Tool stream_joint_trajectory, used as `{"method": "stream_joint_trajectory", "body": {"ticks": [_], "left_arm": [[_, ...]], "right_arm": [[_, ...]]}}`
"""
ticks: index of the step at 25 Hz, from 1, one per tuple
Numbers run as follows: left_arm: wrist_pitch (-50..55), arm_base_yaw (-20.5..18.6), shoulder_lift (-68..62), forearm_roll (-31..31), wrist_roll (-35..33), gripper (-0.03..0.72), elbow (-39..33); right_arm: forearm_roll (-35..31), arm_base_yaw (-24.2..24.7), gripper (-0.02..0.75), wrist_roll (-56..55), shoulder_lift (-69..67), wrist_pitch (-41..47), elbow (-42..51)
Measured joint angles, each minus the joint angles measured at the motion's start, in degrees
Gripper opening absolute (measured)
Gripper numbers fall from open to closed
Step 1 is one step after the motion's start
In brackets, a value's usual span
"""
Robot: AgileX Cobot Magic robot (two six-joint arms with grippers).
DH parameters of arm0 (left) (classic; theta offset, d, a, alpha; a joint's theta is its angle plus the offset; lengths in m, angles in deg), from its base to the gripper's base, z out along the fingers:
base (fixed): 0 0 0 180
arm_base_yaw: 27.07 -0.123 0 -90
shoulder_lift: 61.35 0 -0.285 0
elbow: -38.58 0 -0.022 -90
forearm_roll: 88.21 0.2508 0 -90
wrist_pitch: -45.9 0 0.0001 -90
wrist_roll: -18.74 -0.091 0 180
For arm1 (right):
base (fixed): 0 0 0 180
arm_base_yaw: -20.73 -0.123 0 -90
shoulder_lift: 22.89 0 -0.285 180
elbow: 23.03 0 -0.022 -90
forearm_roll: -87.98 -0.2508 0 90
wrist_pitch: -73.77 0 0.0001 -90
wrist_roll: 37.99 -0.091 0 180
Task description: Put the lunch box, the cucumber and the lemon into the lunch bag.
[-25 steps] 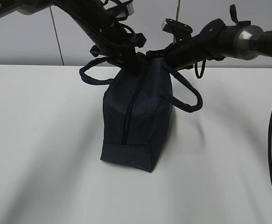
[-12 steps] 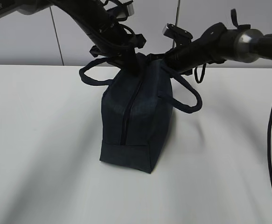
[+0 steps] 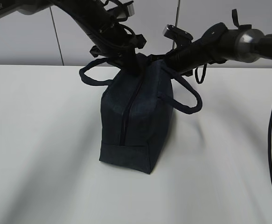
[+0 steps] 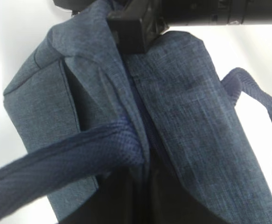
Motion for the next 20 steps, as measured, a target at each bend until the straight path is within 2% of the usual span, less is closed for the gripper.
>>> {"method": "stream_joint_trajectory", "body": {"ticks": [13,16,20], "left_arm": [[0.1,0.2,0.0,0.2,0.0,-0.009,0.0],[0.1,0.2,0.0,0.2,0.0,-0.009,0.0],[0.1,0.2,0.0,0.2,0.0,-0.009,0.0]], "right_arm": [[0.6,0.1,0.019,0.5,0.0,2.0,-1.6],[1.2,0.1,0.105,0.8,0.0,2.8,-2.9],[3.0,0.1,0.293,-0.8,0.0,3.8,-5.0]]}}
